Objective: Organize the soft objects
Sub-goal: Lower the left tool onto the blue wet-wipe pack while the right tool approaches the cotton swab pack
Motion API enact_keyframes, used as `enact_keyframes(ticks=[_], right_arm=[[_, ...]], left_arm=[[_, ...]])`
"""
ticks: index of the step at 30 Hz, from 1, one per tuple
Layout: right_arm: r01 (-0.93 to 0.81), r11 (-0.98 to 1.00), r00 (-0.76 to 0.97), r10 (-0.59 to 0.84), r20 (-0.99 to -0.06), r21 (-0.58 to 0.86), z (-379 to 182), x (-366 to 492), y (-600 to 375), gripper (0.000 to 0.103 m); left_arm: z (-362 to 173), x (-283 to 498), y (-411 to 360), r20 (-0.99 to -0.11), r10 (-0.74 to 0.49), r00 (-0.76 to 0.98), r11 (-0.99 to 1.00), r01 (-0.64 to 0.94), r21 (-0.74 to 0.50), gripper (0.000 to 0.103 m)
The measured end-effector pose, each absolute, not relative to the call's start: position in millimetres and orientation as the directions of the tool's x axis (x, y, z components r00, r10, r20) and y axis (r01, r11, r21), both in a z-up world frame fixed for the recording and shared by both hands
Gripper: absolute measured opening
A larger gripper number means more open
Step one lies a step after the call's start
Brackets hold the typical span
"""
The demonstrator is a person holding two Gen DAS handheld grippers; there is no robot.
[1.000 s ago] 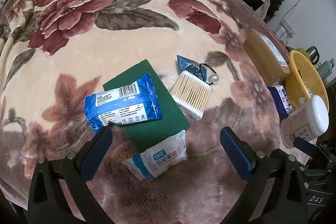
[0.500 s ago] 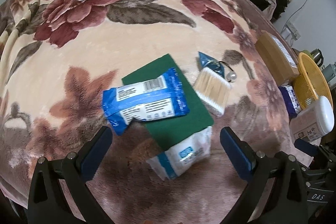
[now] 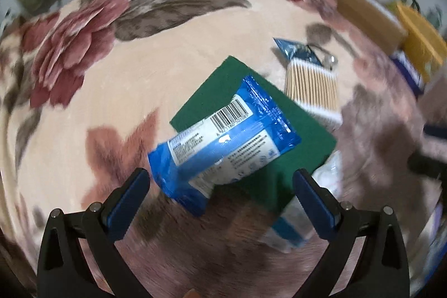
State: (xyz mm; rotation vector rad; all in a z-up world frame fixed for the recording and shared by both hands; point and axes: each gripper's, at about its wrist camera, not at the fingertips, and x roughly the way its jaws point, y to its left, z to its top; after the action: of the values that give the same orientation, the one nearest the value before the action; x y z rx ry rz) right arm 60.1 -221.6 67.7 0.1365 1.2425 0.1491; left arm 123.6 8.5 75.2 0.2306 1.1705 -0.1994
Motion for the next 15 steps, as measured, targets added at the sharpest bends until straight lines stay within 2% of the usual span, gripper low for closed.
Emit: enact_keyframes(ticks=[6, 11, 13, 15], right_arm=[[-0.035, 0.983, 0.295, 0.181, -0.938, 0.178, 55.6, 73.0, -218.4, 0.101], [-0.036, 0.984, 0.282, 0.177, -0.943, 0.174, 48.7, 79.9, -217.1, 0.101], [-0.038, 0.984, 0.281, 0.176, -0.943, 0.172, 47.4, 82.0, -216.2, 0.101], [-0.039, 0.984, 0.279, 0.176, -0.944, 0.172, 45.8, 84.0, -215.2, 0.101]], left_arm=[[64.5, 138.5, -4.9, -0.926, -0.053, 0.375, 0.901, 0.419, 0.118, 0.100], [49.9, 149.3, -16.6, -0.939, -0.049, 0.339, 0.868, 0.480, 0.128, 0.088], [47.9, 150.9, -16.0, -0.943, -0.043, 0.330, 0.878, 0.463, 0.122, 0.087], [50.5, 154.5, -6.3, -0.948, -0.062, 0.312, 0.930, 0.364, 0.059, 0.084]])
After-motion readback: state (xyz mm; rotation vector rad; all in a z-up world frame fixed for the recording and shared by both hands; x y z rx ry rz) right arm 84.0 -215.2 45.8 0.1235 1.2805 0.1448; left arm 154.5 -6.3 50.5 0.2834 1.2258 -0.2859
